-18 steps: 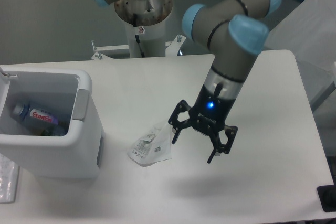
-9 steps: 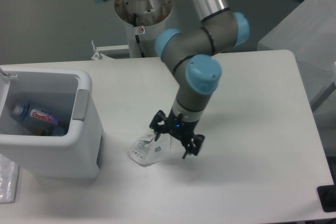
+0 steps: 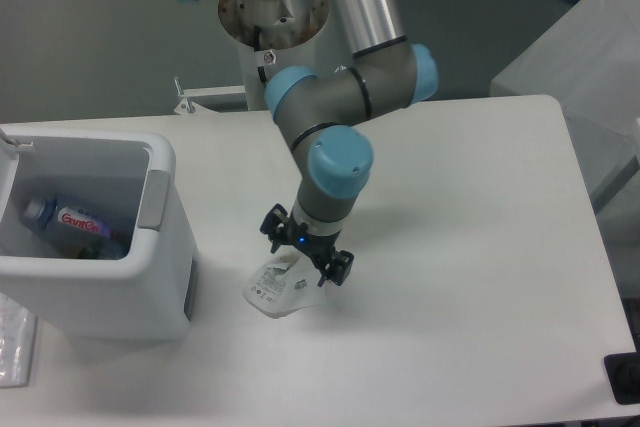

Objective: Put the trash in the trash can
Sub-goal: 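Close the gripper on the wrapper and lift it, then carry the held wrapper over the trash bin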

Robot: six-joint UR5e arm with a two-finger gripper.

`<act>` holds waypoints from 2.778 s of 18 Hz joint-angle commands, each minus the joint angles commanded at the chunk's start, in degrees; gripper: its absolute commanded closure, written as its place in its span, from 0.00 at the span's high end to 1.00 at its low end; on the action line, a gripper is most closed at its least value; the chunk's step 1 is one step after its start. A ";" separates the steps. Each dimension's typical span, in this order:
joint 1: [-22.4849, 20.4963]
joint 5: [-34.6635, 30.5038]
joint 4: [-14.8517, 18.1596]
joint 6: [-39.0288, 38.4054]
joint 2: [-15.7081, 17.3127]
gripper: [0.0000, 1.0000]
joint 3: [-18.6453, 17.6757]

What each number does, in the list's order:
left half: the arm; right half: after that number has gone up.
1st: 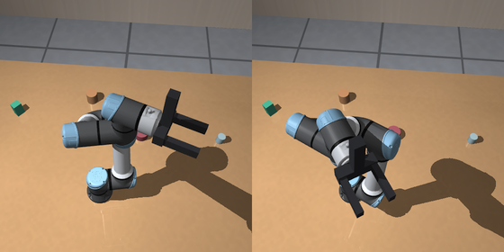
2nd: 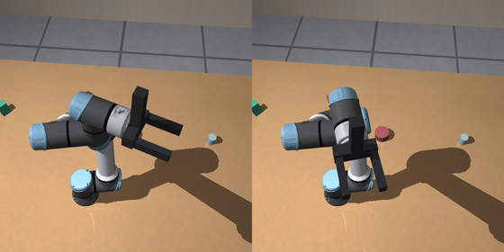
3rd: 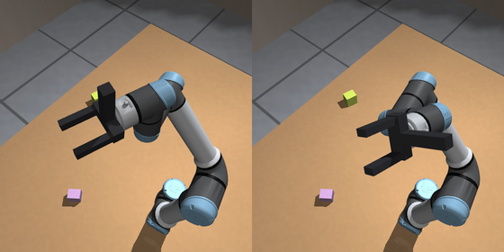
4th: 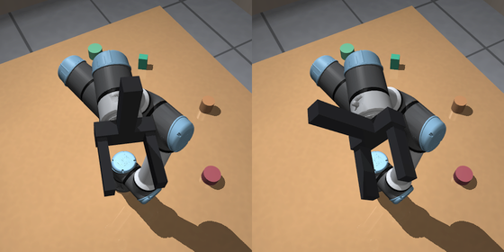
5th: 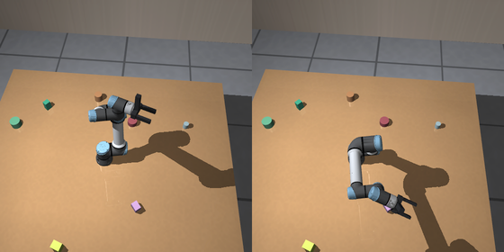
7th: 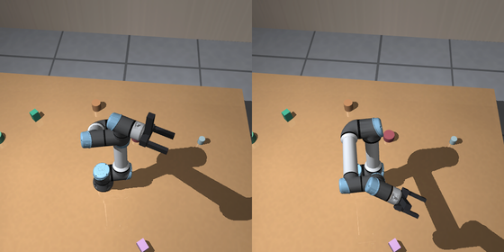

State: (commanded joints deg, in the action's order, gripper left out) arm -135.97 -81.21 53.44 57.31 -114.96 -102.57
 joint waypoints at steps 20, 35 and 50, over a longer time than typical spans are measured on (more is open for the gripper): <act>-2.28 9.47 -0.09 -5.62 0.79 0.00 9.04; -7.91 35.50 -0.09 -21.01 3.25 0.00 25.49; 1.31 45.26 -0.52 -24.17 18.52 0.00 10.48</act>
State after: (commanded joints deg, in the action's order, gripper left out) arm -134.66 -35.95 52.91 33.14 -96.44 -92.09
